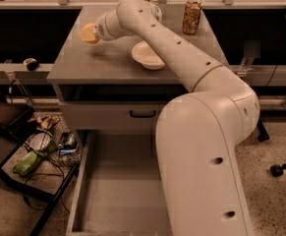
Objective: Pick orange from middle drawer and place on counter
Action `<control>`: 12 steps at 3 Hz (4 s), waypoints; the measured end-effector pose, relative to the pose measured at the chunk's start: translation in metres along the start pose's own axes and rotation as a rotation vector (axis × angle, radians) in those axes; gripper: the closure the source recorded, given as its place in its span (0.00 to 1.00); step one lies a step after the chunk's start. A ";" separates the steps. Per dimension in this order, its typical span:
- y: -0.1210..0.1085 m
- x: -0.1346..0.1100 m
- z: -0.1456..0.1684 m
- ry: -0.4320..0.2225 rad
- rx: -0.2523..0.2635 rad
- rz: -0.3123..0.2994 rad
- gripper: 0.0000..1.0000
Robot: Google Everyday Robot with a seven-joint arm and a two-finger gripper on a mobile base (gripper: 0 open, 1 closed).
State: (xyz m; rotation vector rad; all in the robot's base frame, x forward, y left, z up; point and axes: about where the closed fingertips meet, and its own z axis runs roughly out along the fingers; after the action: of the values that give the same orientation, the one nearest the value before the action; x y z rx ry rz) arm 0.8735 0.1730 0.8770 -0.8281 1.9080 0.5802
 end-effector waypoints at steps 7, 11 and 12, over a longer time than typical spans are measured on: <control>-0.007 0.023 0.017 0.075 0.016 0.043 0.00; -0.030 -0.008 -0.107 0.167 -0.049 -0.045 0.00; -0.059 -0.015 -0.198 0.183 0.040 -0.049 0.00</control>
Offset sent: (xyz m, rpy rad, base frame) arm 0.0147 -0.0218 -0.0880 -0.1277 0.1955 -0.1043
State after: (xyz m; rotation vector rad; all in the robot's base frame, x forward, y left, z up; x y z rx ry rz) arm 0.8088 0.0029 0.9750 -0.9256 2.0520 0.4474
